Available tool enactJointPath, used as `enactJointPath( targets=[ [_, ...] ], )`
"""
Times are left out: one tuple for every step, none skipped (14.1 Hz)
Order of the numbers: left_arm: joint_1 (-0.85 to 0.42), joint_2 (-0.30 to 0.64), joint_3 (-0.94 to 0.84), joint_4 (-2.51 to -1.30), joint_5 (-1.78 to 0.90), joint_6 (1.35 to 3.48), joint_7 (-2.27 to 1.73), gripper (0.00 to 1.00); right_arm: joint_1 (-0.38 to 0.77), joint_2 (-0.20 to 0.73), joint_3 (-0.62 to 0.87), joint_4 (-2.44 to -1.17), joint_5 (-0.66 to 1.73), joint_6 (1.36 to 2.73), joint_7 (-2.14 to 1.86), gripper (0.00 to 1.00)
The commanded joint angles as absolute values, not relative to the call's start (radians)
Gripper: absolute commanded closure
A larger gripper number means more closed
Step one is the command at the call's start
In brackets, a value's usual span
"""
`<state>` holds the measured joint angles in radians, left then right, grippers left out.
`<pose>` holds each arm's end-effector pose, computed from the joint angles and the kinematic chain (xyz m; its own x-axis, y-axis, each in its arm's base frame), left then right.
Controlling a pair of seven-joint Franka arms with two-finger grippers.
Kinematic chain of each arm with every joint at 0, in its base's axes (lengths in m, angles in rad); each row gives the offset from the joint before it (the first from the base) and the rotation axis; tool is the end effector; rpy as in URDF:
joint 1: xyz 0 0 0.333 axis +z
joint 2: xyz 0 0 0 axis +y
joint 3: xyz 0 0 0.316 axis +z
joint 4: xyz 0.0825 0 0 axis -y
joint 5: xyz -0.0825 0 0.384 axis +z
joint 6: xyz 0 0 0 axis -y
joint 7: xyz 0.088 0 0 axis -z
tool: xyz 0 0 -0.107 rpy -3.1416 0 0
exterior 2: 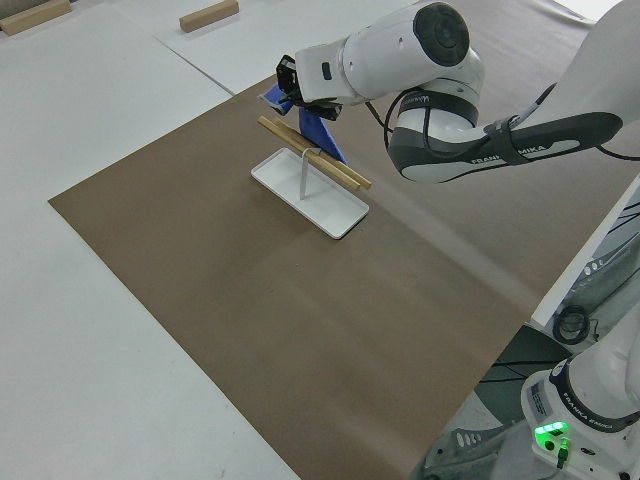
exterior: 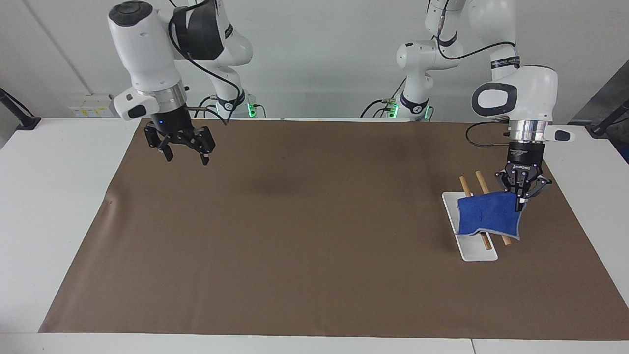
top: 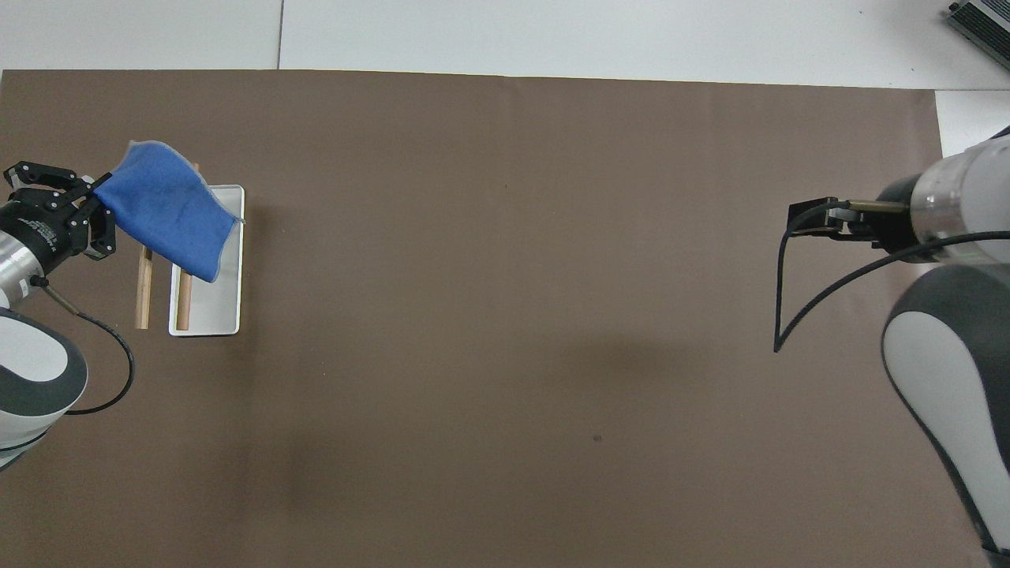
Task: Right arm passes towel to left arm to hang
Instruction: 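Carry the towel over the wooden sticks while the right gripper withdraws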
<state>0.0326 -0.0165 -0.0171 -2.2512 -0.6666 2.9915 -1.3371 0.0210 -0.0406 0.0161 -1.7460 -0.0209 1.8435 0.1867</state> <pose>0.5579 0.0525 0.4493 -0.2465 0.9025 -0.3531 0.6621 0.4229 0.6187 0.5628 0.0194 0.5885 0.9798 -0.1437 0.1392 -0.1445 -0.9895 -0.0045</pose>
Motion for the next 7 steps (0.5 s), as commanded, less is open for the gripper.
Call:
enactJointPath(
  targets=[
    [0.074, 0.000, -0.029, -2.272, -0.681, 3.017, -1.376, 1.00, -0.008, -0.054, 0.002, -1.700, -0.018, 1.746, 0.140, 0.00],
    [0.087, 0.005, -0.029, -2.270, -0.681, 3.017, -1.388, 1.00, -0.008, -0.060, -0.018, -1.675, -0.018, 1.709, 0.138, 0.00],
    [0.103, 0.003, -0.031, -2.273, -0.681, 3.013, -1.390, 1.00, -0.008, -0.060, -0.037, -1.655, -0.018, 1.675, 0.138, 0.00],
    [0.115, 0.005, -0.031, -2.273, -0.681, 3.010, -1.393, 1.00, -0.005, -0.060, -0.052, -1.626, -0.018, 1.642, 0.126, 0.00],
    [0.120, 0.005, -0.031, -2.275, -0.681, 3.010, -1.397, 1.00, 0.000, -0.057, -0.067, -1.580, -0.018, 1.603, 0.108, 0.00],
    [0.127, 0.003, -0.029, -2.276, -0.681, 3.007, -1.404, 1.00, 0.002, -0.049, -0.081, -1.542, -0.018, 1.571, 0.095, 0.00],
    [0.152, 0.003, -0.031, -2.279, -0.681, 3.005, -1.410, 1.00, 0.005, -0.051, -0.084, -1.542, -0.017, 1.560, 0.092, 0.00]
  ],
)
